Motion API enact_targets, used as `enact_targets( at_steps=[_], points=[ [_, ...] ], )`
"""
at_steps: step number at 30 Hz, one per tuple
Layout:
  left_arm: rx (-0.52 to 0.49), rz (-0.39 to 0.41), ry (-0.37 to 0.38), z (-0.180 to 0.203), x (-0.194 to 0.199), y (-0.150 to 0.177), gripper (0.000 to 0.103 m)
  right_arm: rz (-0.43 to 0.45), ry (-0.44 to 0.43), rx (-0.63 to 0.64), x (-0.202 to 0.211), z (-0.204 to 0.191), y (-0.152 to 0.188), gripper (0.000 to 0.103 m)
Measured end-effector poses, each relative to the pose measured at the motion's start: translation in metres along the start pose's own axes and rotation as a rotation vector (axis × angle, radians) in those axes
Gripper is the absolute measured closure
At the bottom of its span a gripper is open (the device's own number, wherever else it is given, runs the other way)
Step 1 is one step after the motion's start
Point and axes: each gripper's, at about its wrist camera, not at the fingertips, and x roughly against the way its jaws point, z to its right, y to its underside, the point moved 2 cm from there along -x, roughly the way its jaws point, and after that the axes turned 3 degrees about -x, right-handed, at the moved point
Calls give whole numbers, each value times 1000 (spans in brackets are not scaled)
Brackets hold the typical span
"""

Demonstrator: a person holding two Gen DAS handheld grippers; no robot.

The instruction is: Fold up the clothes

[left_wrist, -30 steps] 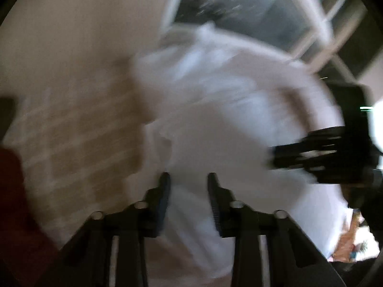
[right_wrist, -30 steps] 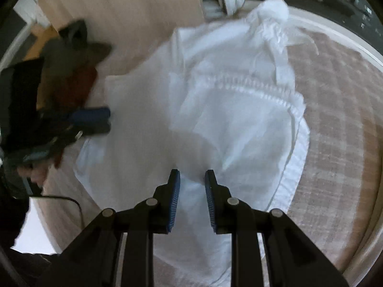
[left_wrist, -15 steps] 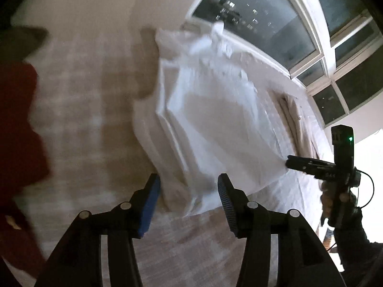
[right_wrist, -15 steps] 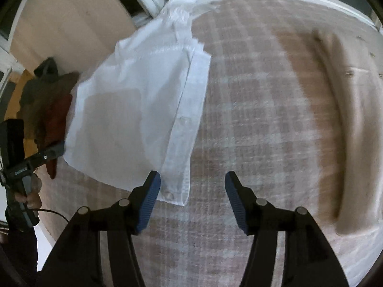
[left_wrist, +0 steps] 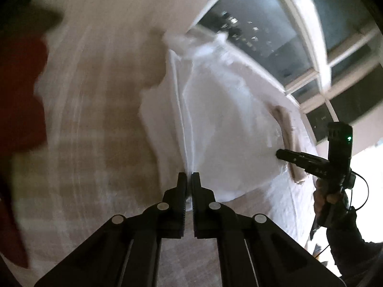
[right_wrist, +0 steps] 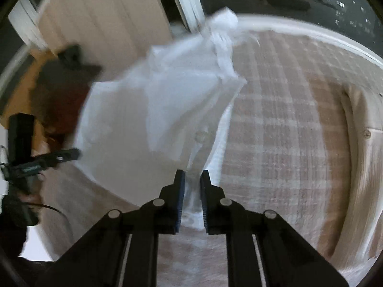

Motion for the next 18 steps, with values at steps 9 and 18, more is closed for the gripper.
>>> enact_targets(
  at_steps=[9,18],
  points=[
    [35,-51,13,-8,-13,-1,99,-48,-4,-52,17,9,12,49],
    [47,-100,69,-9,2,-6,101,-143,-205,-17,44,-3,10,93]
  ],
)
